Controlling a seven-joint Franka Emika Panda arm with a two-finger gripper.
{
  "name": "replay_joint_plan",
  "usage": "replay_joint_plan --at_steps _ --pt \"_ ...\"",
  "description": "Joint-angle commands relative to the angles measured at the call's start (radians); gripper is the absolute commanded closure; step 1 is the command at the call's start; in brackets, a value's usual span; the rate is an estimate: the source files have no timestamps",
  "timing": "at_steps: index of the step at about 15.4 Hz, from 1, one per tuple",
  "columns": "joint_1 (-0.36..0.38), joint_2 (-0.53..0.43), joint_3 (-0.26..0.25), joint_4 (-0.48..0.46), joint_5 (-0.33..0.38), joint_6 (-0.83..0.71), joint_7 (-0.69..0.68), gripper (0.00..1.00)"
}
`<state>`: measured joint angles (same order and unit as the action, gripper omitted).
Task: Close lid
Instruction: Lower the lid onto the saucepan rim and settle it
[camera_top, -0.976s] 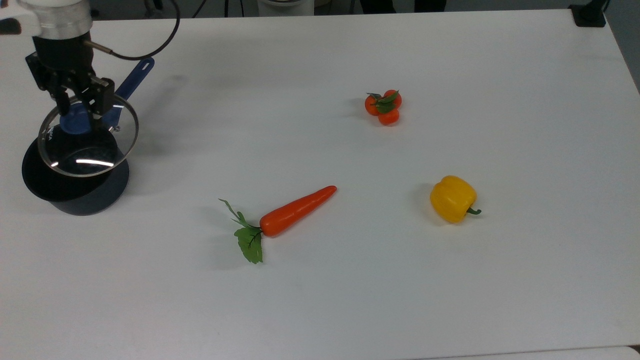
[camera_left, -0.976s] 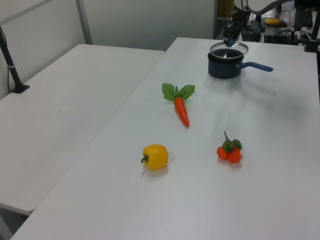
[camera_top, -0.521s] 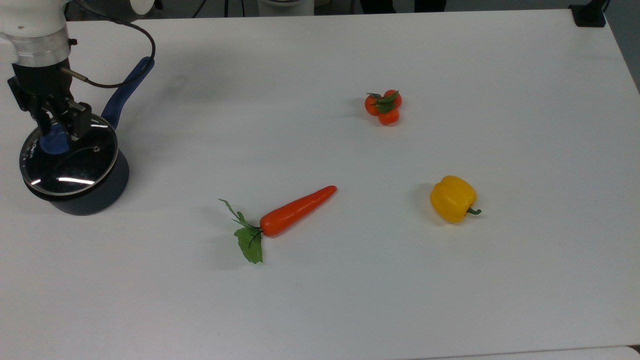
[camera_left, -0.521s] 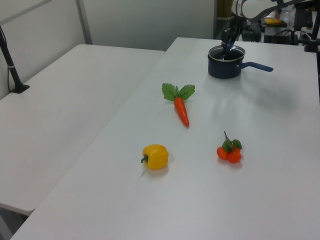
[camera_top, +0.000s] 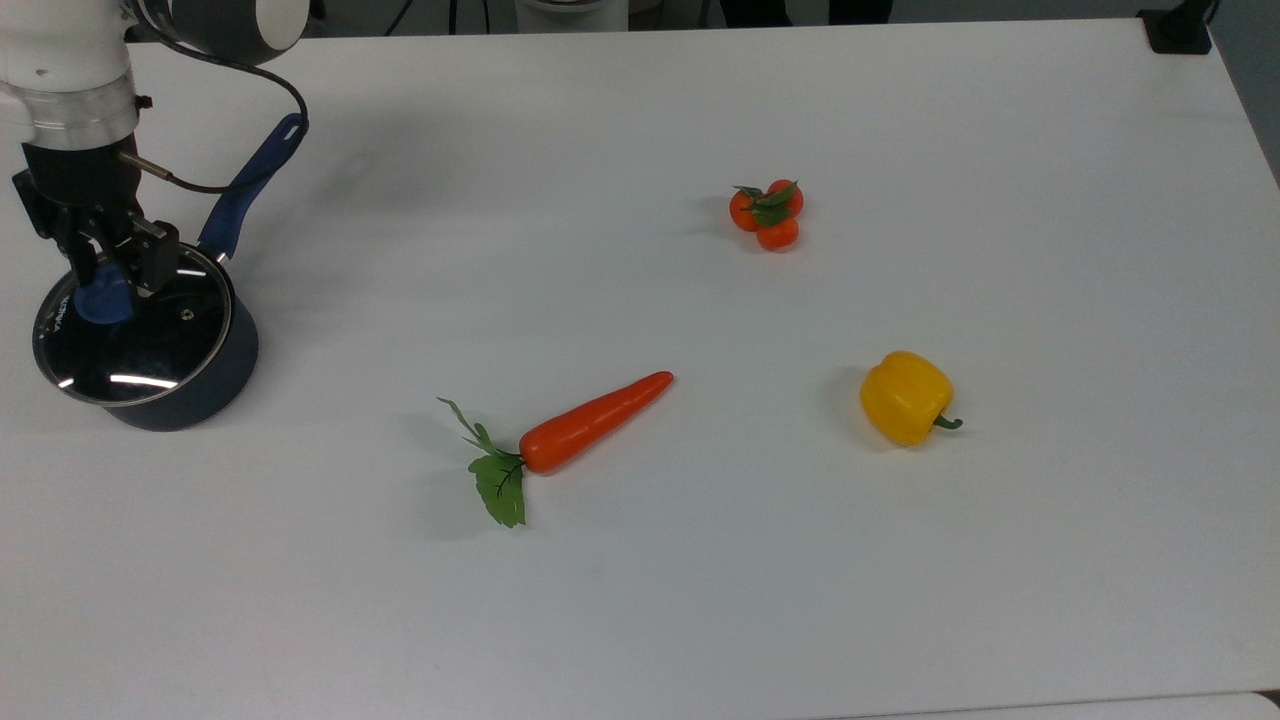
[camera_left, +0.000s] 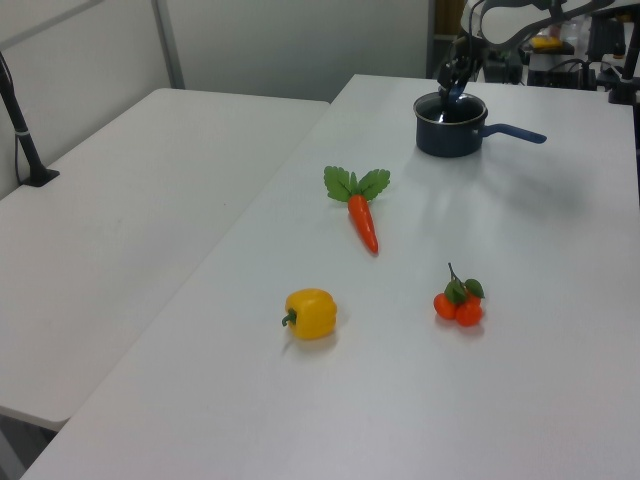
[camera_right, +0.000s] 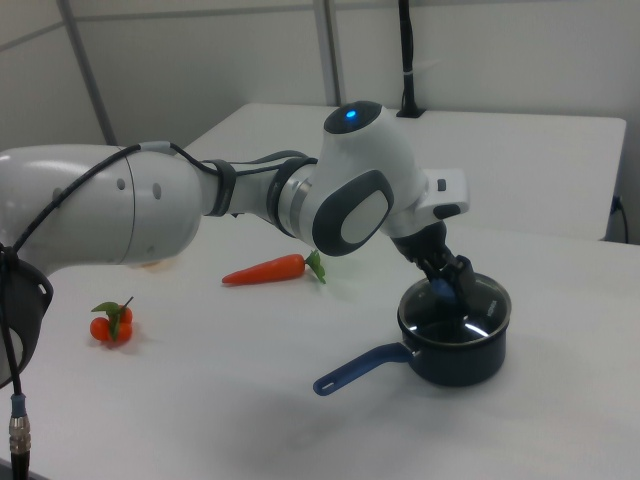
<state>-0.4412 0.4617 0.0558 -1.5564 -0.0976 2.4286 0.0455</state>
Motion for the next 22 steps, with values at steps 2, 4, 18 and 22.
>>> replay_joint_plan --at_steps 2,4,18,22 --pt "0.007 0.002 0.002 0.012 0.015 0.014 -0.01 0.59" --pt "0.007 -0.005 0.002 0.01 0.021 0.003 -0.012 0.59" --pt "-0.002 -0.018 0.002 0.003 0.021 -0.082 -0.009 0.22" --pt "-0.001 -0.02 0.002 0.004 0.024 -0.079 -0.009 0.0"
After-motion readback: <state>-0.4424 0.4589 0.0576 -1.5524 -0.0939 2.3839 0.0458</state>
